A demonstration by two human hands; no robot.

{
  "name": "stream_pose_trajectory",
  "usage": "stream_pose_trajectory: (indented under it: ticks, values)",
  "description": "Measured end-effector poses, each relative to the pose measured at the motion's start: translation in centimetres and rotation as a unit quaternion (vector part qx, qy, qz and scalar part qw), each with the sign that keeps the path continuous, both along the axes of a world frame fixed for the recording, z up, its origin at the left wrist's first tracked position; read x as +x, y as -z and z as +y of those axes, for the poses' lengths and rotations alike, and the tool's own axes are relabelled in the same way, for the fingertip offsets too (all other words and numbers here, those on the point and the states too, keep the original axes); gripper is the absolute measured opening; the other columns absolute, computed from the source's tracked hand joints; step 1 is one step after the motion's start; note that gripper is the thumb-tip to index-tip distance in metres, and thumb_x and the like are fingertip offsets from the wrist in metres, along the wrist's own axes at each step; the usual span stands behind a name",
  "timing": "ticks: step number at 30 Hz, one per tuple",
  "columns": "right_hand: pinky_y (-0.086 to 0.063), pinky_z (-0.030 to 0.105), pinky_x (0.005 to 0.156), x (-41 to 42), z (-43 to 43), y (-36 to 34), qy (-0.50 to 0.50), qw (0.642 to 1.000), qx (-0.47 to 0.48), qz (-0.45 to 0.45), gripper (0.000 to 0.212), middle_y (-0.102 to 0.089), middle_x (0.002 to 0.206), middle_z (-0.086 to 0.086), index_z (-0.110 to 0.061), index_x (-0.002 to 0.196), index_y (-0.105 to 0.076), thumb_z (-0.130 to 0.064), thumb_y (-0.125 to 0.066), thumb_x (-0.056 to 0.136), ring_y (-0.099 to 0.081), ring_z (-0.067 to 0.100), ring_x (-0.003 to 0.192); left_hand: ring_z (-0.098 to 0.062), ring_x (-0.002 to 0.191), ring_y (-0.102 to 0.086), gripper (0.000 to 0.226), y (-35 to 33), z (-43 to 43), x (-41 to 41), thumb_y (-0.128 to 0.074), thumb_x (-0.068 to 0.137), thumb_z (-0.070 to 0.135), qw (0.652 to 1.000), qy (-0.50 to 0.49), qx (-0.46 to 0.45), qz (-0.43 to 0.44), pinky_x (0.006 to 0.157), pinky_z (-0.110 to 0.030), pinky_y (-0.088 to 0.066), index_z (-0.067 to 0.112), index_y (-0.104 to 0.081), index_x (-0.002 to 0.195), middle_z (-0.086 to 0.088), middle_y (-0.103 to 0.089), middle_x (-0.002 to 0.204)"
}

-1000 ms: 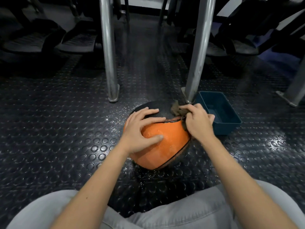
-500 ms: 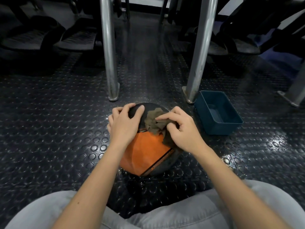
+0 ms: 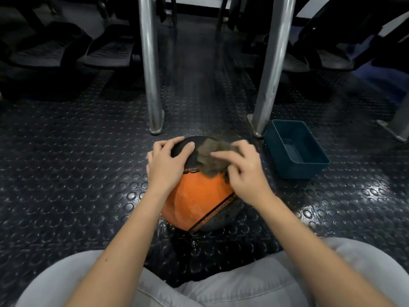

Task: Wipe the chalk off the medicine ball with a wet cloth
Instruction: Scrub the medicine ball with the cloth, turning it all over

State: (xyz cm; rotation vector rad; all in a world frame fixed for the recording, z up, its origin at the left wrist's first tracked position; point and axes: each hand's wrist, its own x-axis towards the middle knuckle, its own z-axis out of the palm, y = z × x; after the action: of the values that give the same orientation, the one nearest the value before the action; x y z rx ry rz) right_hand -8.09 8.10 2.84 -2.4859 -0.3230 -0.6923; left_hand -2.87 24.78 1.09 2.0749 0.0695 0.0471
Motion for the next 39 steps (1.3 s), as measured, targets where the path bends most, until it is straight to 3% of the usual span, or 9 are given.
stream_pose_trajectory:
  ticks: [2, 5, 10, 16, 19, 22, 29, 35, 39]
  values:
    - [-0.032, 0.037, 0.088, 0.8, -1.9, 0.1, 0.116, 0.986, -0.048, 0.108, 0.035, -0.049, 0.103, 0.003, -0.022, 0.110, -0.067, -0.006, -0.044, 0.088, -0.041, 0.019, 0.098, -0.014, 0.126, -0.029, 0.039, 0.0, -0.2, -0.1, -0.051, 0.088, 0.059, 1.000, 0.010, 0.018, -0.001, 0.106, -0.037, -0.024, 0.041, -0.056, 0.122, 0.017, -0.037, 0.114]
    - [-0.028, 0.036, 0.085, 1.1, -3.6, -1.2, 0.231, 0.967, -0.063, 0.090, 0.036, -0.049, 0.108, 0.009, -0.021, 0.111, -0.067, -0.008, -0.042, 0.088, -0.044, 0.029, 0.104, -0.015, 0.126, -0.029, 0.040, -0.1, -0.6, -0.5, -0.050, 0.088, 0.059, 0.999, 0.015, 0.035, -0.015, 0.107, -0.038, -0.025, 0.041, -0.055, 0.123, 0.017, -0.037, 0.115]
    - [-0.038, 0.038, 0.072, -1.0, 0.7, -0.8, 0.006, 1.000, -0.030, -0.006, 0.039, -0.051, 0.087, 0.010, -0.016, 0.094, -0.072, -0.014, -0.037, 0.078, -0.050, 0.027, 0.082, -0.017, 0.125, -0.030, 0.039, 0.0, -0.7, -0.3, -0.048, 0.089, 0.058, 0.999, 0.012, 0.048, -0.015, 0.106, -0.037, -0.025, 0.042, -0.055, 0.124, 0.011, -0.042, 0.124]
    - [-0.032, 0.038, 0.079, 1.2, -3.2, -1.0, 0.242, 0.962, -0.095, 0.086, 0.033, -0.046, 0.094, 0.008, -0.017, 0.101, -0.069, -0.009, -0.039, 0.089, -0.048, 0.032, 0.096, -0.016, 0.127, -0.028, 0.042, 0.0, -0.7, -0.5, -0.047, 0.089, 0.059, 0.998, 0.026, 0.058, -0.013, 0.107, -0.038, -0.024, 0.041, -0.052, 0.127, 0.010, -0.040, 0.129]
    - [-0.037, 0.036, 0.073, 0.4, -1.2, -2.4, 0.161, 0.987, -0.021, 0.007, 0.039, -0.047, 0.088, 0.007, -0.014, 0.095, -0.071, -0.014, -0.034, 0.082, -0.049, 0.027, 0.085, -0.017, 0.127, -0.029, 0.041, 0.0, -0.8, -0.4, -0.047, 0.090, 0.057, 0.998, 0.018, 0.061, -0.016, 0.106, -0.037, -0.024, 0.041, -0.053, 0.126, 0.010, -0.041, 0.129]
    - [-0.035, 0.038, 0.071, -1.0, 1.8, -1.1, 0.043, 0.996, -0.072, 0.009, 0.039, -0.050, 0.086, 0.009, -0.017, 0.091, -0.073, -0.012, -0.036, 0.081, -0.048, 0.027, 0.082, -0.018, 0.127, -0.029, 0.041, 0.0, -0.8, -0.5, -0.045, 0.090, 0.057, 0.997, 0.021, 0.070, -0.018, 0.107, -0.037, -0.024, 0.041, -0.053, 0.127, 0.009, -0.041, 0.130]
    - [-0.022, 0.036, 0.085, 0.7, -3.5, -0.7, 0.215, 0.964, -0.077, 0.135, 0.040, -0.044, 0.101, 0.002, -0.026, 0.102, -0.070, -0.004, -0.039, 0.088, -0.042, 0.025, 0.107, -0.017, 0.127, -0.029, 0.043, 0.0, -0.9, -0.5, -0.047, 0.089, 0.060, 0.996, 0.028, 0.077, -0.019, 0.107, -0.036, -0.022, 0.041, -0.052, 0.127, 0.010, -0.040, 0.131]
    - [-0.028, 0.039, 0.081, -1.1, 2.0, -1.0, 0.050, 0.996, -0.057, 0.043, 0.042, -0.049, 0.094, 0.005, -0.024, 0.091, -0.072, -0.012, -0.034, 0.080, -0.046, 0.024, 0.093, -0.017, 0.126, -0.030, 0.042, 0.1, -0.7, -0.5, -0.045, 0.090, 0.058, 0.996, 0.019, 0.079, -0.022, 0.108, -0.036, -0.023, 0.042, -0.052, 0.127, 0.010, -0.041, 0.131]
    - [-0.020, 0.035, 0.091, 0.5, -1.6, -0.5, 0.136, 0.980, -0.008, 0.144, 0.042, -0.044, 0.101, -0.002, -0.031, 0.101, -0.069, -0.003, -0.040, 0.088, -0.040, 0.017, 0.106, -0.017, 0.127, -0.029, 0.044, 0.0, -0.9, -0.4, -0.046, 0.089, 0.058, 0.995, 0.032, 0.088, -0.023, 0.108, -0.037, -0.023, 0.040, -0.052, 0.128, 0.009, -0.039, 0.132]
